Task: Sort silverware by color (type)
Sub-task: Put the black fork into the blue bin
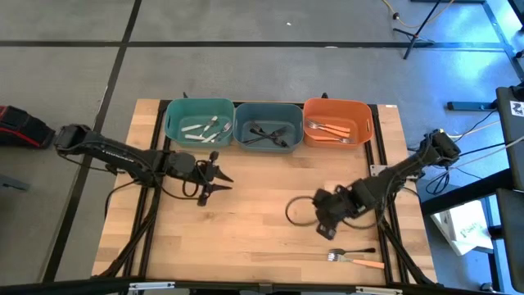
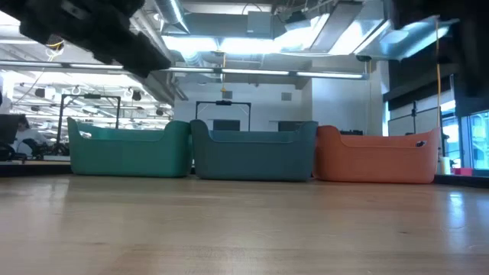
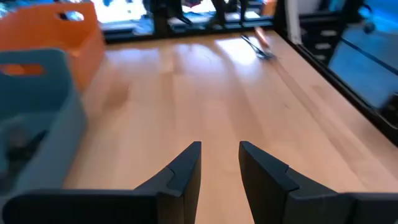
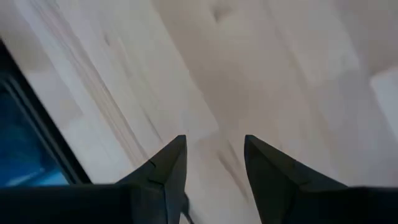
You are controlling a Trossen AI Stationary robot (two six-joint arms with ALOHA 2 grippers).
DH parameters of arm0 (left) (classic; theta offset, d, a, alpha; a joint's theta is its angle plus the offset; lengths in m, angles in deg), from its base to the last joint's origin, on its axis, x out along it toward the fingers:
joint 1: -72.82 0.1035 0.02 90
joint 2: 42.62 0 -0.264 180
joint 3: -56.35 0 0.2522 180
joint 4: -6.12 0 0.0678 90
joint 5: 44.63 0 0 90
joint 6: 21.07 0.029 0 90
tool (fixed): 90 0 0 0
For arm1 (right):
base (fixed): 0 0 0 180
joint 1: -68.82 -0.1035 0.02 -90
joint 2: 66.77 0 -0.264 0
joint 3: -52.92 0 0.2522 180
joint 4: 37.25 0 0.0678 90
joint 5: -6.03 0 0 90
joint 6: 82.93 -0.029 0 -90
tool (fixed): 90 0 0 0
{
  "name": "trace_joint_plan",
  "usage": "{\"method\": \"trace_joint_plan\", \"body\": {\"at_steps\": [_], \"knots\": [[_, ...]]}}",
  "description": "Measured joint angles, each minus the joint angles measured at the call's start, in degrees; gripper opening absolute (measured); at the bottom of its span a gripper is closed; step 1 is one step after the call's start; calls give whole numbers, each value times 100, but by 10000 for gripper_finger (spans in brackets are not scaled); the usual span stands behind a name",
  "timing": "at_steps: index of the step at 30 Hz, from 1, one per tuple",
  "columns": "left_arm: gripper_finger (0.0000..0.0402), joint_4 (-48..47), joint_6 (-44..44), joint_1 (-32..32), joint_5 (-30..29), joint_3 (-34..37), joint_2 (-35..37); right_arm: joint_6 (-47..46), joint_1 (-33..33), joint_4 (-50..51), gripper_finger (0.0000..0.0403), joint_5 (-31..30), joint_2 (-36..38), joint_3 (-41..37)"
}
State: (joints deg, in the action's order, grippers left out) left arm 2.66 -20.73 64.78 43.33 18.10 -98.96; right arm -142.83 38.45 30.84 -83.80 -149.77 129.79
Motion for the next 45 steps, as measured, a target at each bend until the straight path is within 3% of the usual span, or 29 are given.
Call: {"method": "trace_joint_plan", "body": {"at_steps": [8,21,30,45], "knots": [[103,-58,-279,-584,-32,0,-7,-882,-1107,154,150,-382,-28,-98],[103,-69,-291,-743,-374,0,-7,-890,-2726,375,150,-967,-950,-98],[103,-81,-289,-745,-444,0,-7,-1259,-2778,-32,150,-20,-1338,-98],[103,-87,-294,-743,-448,0,-7,-861,-2774,-92,150,100,-1853,-98]]}}
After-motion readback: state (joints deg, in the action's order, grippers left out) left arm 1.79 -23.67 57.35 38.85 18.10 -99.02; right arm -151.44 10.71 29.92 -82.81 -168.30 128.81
